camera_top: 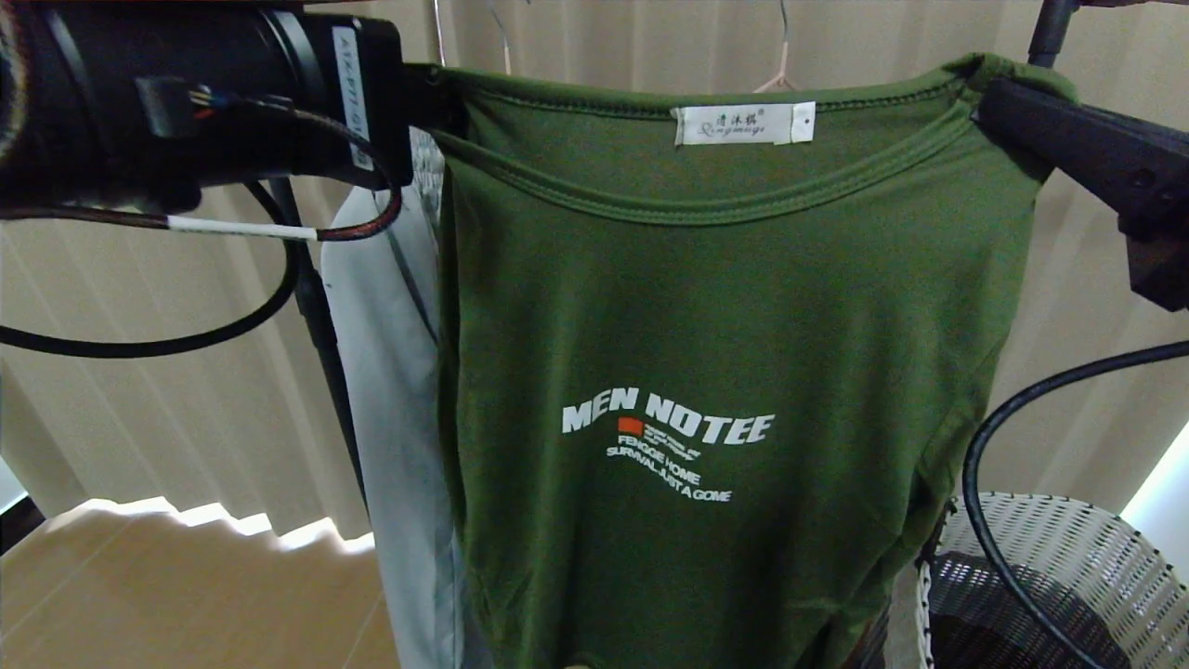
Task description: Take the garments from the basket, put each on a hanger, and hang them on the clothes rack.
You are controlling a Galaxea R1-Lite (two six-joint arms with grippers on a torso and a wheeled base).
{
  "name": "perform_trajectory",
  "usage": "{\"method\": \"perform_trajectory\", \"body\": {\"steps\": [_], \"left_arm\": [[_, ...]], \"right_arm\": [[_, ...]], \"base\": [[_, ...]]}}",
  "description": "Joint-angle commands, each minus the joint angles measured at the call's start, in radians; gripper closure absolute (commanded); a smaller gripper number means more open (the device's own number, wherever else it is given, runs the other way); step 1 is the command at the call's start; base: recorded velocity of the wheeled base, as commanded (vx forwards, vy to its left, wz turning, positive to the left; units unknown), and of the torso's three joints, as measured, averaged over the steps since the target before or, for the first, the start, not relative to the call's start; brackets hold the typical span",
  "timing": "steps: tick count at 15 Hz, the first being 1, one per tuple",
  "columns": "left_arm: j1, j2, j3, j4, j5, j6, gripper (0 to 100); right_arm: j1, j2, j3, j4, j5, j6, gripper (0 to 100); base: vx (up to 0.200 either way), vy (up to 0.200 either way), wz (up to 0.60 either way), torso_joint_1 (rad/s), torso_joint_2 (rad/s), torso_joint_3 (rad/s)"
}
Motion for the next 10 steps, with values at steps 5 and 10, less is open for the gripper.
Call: {"method": "perform_trajectory", "body": {"steps": [5,10], "left_arm": [[-0.003,0.006,0.051,-0.011,0.014,0.006,100],[-0.003,-0.008,0.063,-0.011,0.012,0.006,100]], "right_arm": [[0.000,-0.054,0.064,-0.001,0.004,0.000,100],[0.000,-0.055,0.058,0.004,0.004,0.000,100]], "base": [[0.000,0.000,0.00,0.000,0.00,0.000],[0.000,0.000,0.00,0.000,0.00,0.000]]}}
